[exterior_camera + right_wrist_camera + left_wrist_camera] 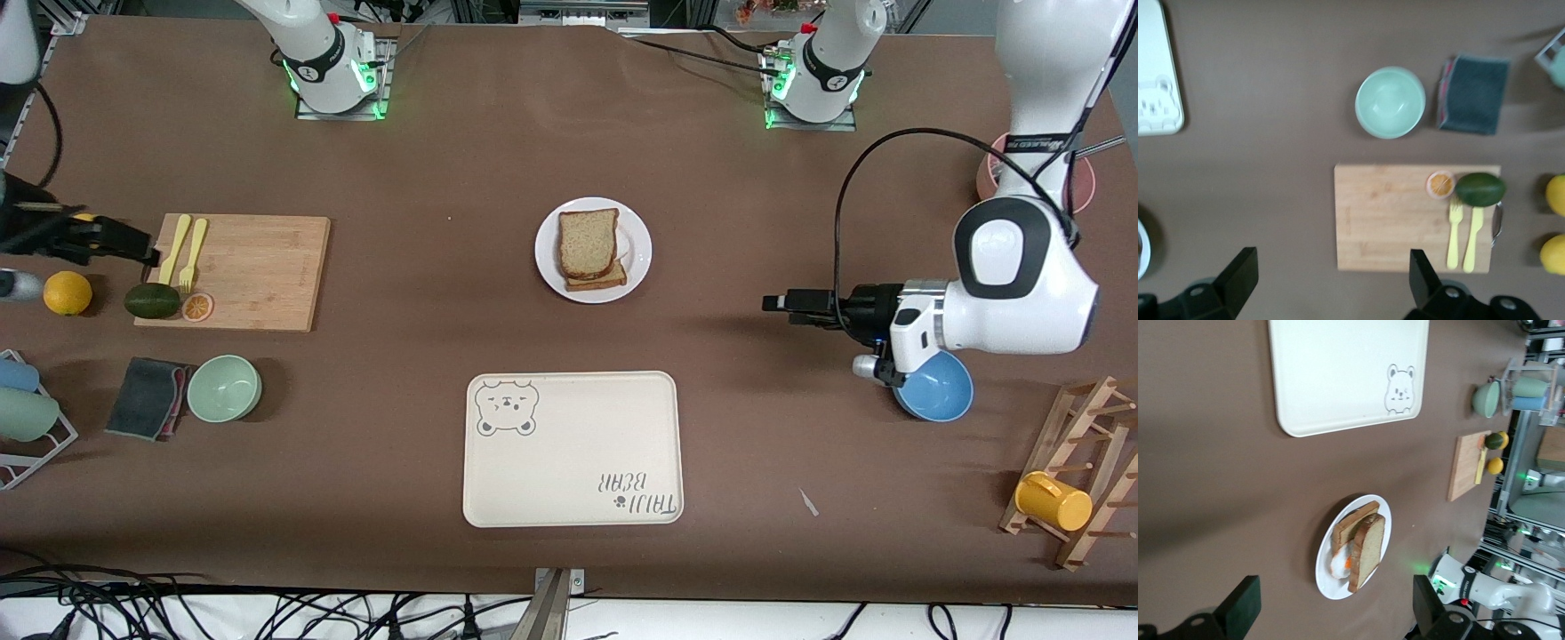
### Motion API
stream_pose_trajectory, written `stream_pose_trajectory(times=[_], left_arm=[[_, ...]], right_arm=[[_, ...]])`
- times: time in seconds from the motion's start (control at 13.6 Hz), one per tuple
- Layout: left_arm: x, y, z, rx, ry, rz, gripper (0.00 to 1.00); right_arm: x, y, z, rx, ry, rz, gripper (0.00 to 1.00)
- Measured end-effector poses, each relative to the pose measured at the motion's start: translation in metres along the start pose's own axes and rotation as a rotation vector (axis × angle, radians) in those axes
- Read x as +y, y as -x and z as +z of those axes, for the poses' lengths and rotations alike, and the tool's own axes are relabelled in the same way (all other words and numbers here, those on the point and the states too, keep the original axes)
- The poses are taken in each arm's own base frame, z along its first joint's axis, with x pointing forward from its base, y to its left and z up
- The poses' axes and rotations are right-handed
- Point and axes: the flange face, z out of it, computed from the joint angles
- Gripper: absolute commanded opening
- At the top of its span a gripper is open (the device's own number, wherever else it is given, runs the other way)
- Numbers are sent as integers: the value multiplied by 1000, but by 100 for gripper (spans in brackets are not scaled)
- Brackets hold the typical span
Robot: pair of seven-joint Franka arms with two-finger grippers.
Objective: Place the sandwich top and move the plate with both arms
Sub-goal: 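Move the left gripper to the plate rim beside the sandwich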
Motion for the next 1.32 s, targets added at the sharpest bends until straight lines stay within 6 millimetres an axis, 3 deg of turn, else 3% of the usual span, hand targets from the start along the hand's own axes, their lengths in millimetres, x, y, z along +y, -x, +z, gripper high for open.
stream_pose_trajectory(times=[0.15,0.29,0.59,1.03,1.32], left_arm=[[-15,4,24,-6,69,28,100],[-33,14,48,-9,117,36,100],[-41,31,86,-18,114,21,100],[-49,72,156,63,138,9,100],[-58,92,183,94,112,18,100]], right_arm=[[14,14,-22,33,47,5,100],[5,30,-32,42,77,-20,100],[0,56,-27,29,62,-15,100],[-18,49,-27,38,63,-45,100],[-18,33,-27,8,65,-42,100]])
